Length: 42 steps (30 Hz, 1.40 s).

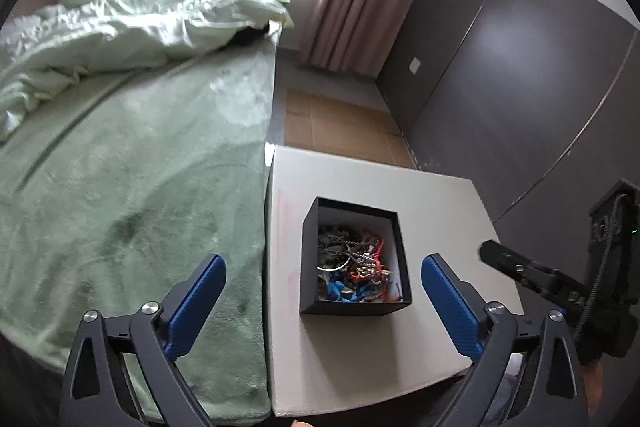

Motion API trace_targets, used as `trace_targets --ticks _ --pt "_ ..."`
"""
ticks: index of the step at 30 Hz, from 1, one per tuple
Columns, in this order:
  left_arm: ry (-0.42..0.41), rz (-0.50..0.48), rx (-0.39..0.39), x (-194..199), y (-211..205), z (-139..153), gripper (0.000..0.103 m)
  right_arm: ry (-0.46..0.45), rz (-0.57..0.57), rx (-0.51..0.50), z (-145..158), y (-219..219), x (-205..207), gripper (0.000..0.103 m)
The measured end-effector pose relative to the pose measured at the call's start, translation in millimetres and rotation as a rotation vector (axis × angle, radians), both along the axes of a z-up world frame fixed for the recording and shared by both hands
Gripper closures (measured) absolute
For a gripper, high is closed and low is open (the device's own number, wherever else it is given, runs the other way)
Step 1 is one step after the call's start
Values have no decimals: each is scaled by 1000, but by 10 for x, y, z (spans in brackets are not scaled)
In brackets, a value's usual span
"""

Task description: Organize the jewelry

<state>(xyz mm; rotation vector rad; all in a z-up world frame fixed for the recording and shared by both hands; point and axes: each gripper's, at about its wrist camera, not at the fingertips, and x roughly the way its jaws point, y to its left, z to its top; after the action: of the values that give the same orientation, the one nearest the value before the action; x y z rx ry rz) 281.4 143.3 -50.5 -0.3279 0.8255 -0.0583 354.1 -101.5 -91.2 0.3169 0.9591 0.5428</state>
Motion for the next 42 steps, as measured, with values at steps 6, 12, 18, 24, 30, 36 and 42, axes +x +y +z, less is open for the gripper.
trace_targets --ticks 6,12,18,24,30,36,42 --pt "-87 26 35 -318 -172 242 0 -61 -39 0 239 -188 -312 26" --pt "-149 11 58 -646 -423 436 0 -74 -67 -19 353 -295 -563 8" --pt "-191 -9 111 -971 -686 611 0 -88 -73 -30 398 -448 -871 0" --pt "-195 -6 136 -1277 -822 595 0 -107 -87 -49 496 -669 -1129 0" --pt "-185 -6 149 -1504 -902 537 0 -137 -80 -98 625 -734 -1387 0" --pt "-181 -20 156 -1700 -977 494 0 -157 -61 -139 667 -750 -1686 0" --pt "-182 -6 176 -1857 -984 480 0 -173 -61 -154 683 -849 -1928 0"
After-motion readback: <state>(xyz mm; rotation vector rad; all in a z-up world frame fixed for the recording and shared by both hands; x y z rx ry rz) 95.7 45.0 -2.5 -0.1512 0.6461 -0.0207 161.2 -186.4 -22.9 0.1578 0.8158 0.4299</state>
